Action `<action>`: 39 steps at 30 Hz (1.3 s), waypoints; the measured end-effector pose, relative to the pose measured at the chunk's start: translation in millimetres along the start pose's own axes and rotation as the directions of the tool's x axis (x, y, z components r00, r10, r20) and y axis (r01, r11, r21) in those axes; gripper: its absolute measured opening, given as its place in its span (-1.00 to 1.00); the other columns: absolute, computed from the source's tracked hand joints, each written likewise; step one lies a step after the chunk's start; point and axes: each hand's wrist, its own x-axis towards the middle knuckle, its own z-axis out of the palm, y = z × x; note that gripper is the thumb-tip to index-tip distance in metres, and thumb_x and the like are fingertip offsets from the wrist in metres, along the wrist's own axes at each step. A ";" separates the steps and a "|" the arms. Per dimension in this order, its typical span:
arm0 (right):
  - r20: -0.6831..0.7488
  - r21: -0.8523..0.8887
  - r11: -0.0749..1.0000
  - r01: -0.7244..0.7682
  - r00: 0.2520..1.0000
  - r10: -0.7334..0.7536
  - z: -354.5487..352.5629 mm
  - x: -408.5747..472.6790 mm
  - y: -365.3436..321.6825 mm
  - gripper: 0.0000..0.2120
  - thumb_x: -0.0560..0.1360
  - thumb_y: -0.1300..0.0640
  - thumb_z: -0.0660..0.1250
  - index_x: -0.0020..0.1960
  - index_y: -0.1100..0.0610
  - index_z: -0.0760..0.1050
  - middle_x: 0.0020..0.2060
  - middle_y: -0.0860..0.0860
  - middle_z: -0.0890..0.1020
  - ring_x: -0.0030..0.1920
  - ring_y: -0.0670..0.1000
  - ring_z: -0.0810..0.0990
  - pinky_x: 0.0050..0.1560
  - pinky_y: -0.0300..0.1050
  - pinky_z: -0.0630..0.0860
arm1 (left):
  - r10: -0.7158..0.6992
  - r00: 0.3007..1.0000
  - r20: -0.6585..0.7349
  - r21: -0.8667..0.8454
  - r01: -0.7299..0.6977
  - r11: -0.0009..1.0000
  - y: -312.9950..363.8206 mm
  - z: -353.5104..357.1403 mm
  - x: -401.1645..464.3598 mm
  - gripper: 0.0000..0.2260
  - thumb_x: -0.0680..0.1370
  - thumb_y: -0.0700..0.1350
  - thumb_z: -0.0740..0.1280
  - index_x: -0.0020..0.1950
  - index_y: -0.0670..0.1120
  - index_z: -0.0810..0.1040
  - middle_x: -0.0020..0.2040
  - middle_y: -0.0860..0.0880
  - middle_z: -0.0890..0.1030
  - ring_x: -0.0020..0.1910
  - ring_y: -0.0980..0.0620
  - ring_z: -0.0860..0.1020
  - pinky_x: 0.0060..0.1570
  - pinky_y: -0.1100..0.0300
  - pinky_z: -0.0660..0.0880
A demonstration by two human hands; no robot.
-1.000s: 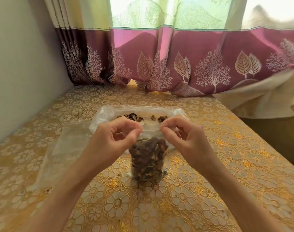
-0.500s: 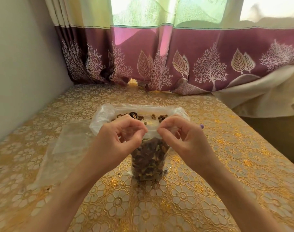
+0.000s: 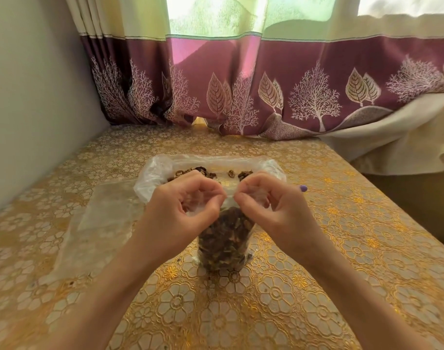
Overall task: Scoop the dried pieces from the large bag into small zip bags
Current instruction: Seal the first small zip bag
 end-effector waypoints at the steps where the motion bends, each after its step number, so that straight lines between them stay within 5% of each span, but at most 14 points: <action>1: 0.002 -0.003 1.000 0.009 1.000 -0.009 0.3 0.0 -0.6 -0.86 0.45 0.35 0.36 -0.15 0.12 0.55 -0.29 -0.11 0.54 -0.26 -0.23 0.53 -0.19 -0.41 0.40 | 0.016 1.000 -0.007 0.007 -0.016 1.000 0.3 0.6 0.1 -0.87 0.43 -0.28 0.40 -0.18 -0.05 0.60 -0.27 0.02 0.59 -0.26 0.06 0.54 -0.30 0.27 0.49; 15: -0.007 -0.108 0.993 0.041 0.999 -0.042 2.6 0.8 0.8 -0.78 0.44 0.32 0.39 -0.19 0.01 0.53 -0.29 -0.14 0.55 -0.22 -0.24 0.53 -0.16 -0.42 0.40 | 0.120 0.990 0.072 0.196 -0.132 0.972 -2.0 -2.6 2.7 -0.96 0.46 -0.16 0.38 -0.16 -0.08 0.62 -0.24 0.12 0.56 -0.22 0.19 0.53 -0.24 0.43 0.42; 20: 0.030 -0.004 0.994 -0.111 0.993 0.111 -13.7 4.0 -0.2 -0.93 0.39 0.17 0.38 -0.23 0.02 0.59 -0.29 -0.08 0.63 -0.27 -0.18 0.53 -0.19 -0.31 0.43 | 0.004 0.998 0.068 0.067 -0.009 0.998 -5.5 -13.2 4.0 -0.84 0.37 0.04 0.34 -0.20 -0.01 0.63 -0.29 0.02 0.60 -0.28 0.11 0.52 -0.33 0.30 0.49; 24: 0.001 0.036 0.990 -0.133 0.991 0.134 -20.5 5.5 3.2 -0.85 0.44 0.27 0.38 -0.25 0.06 0.58 -0.45 -0.20 0.56 -0.45 -0.22 0.42 -0.39 -0.42 0.33 | -0.029 0.999 0.039 0.028 0.028 0.999 -9.3 -21.8 5.0 -0.91 0.38 -0.05 0.35 -0.20 -0.02 0.63 -0.35 -0.06 0.59 -0.44 0.18 0.41 -0.48 0.42 0.33; 29: -0.055 0.035 0.987 -0.158 0.986 0.160 -26.3 6.8 11.2 -0.89 0.41 0.23 0.42 -0.27 0.07 0.60 -0.38 -0.15 0.61 -0.35 -0.09 0.49 -0.30 -0.33 0.41 | -0.115 0.993 0.020 -0.095 0.117 0.989 -15.0 -27.0 5.0 -0.94 0.32 -0.02 0.38 -0.27 0.03 0.63 -0.31 0.00 0.63 -0.52 0.13 0.36 -0.55 0.42 0.29; 34: -0.108 0.078 0.976 -0.202 0.972 0.209 -25.4 7.1 18.6 -0.88 0.29 0.01 0.44 -0.28 0.05 0.61 -0.35 -0.10 0.63 -0.27 -0.13 0.56 -0.19 -0.31 0.48 | -0.179 0.983 -0.047 -0.204 0.166 0.965 -22.9 -26.1 6.1 -0.95 0.28 -0.01 0.43 -0.33 0.06 0.60 -0.32 -0.04 0.63 -0.28 -0.33 0.50 -0.25 -0.21 0.48; 37: -0.128 0.175 0.960 -0.218 0.962 0.242 -22.4 4.0 23.9 -0.81 0.26 -0.03 0.41 -0.26 0.10 0.61 -0.41 -0.11 0.61 -0.36 -0.20 0.51 -0.30 -0.39 0.42 | -0.195 0.981 -0.025 -0.264 0.181 0.947 -31.1 -18.9 4.3 -0.82 0.25 0.15 0.42 -0.31 0.08 0.56 -0.34 0.05 0.61 -0.35 0.03 0.53 -0.28 0.19 0.52; 39: -0.162 0.278 0.928 -0.247 0.940 0.299 -17.7 2.0 29.9 -0.83 0.31 0.02 0.39 -0.23 0.13 0.62 -0.41 -0.10 0.60 -0.37 -0.18 0.49 -0.34 -0.37 0.41 | -0.262 0.959 0.109 -0.281 0.283 0.917 -38.3 -14.9 2.6 -0.56 0.19 0.31 0.42 -0.14 0.03 0.52 -0.26 0.08 0.64 -0.31 0.14 0.56 -0.25 0.31 0.52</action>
